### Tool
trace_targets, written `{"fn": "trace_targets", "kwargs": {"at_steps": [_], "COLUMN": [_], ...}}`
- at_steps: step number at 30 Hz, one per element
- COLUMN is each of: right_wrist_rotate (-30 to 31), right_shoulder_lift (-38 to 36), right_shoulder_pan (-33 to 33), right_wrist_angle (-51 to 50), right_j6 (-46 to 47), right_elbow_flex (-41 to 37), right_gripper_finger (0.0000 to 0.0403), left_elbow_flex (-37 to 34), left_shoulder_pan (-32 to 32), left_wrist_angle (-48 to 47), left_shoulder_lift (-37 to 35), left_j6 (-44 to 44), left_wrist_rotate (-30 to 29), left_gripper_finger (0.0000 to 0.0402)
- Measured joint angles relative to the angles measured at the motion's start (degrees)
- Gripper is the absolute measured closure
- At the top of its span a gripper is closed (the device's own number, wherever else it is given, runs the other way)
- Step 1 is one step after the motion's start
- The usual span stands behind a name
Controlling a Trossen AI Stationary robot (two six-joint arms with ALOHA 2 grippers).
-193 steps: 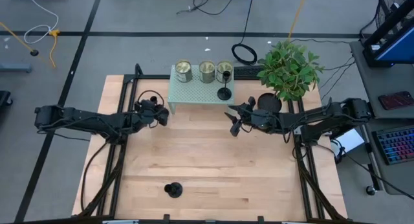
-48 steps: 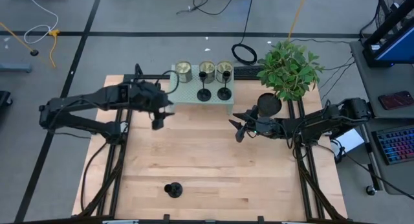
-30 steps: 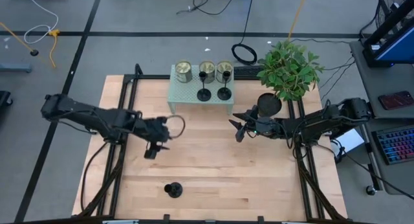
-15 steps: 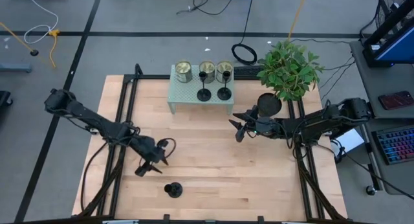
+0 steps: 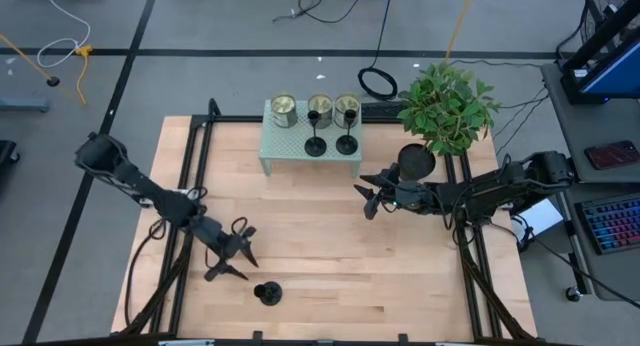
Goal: Pick & Place candle stick holders
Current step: Put the candle holder on the shelf
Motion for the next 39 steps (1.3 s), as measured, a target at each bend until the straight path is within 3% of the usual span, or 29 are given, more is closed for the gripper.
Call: {"fn": "trace_targets", "kwargs": {"at_steps": [4,14,25,30,39], "right_wrist_rotate": [0.0,0.0,0.0,0.0,0.0], "right_shoulder_lift": [0.0,0.0,0.0,0.0,0.0], "right_shoulder_pan": [0.0,0.0,0.0,0.0,0.0], "right_wrist_angle": [0.0,0.0,-0.5,-0.5,-0.4], "right_j6": [0.0,0.0,-0.1,-0.7,-1.8], "right_elbow_flex": [0.0,0.0,0.0,0.0,0.0], "right_gripper_finger": [0.0238,0.0238,0.0238,0.0238,0.0238], "left_elbow_flex": [1.3,6.7,14.3,15.2,15.2], "left_shoulder_pan": [-0.8,-2.2,-3.8,-3.8,-3.8], "left_wrist_angle": [3.5,8.1,8.3,8.2,8.6], "left_shoulder_lift": [4.9,17.8,24.0,24.6,24.6], "left_j6": [0.5,-1.0,2.6,2.5,3.1], "left_wrist_rotate": [-3.4,-1.8,-1.1,-1.8,-2.2], "left_gripper_finger": [0.0192,0.0192,0.0198,0.0241,0.0369]}}
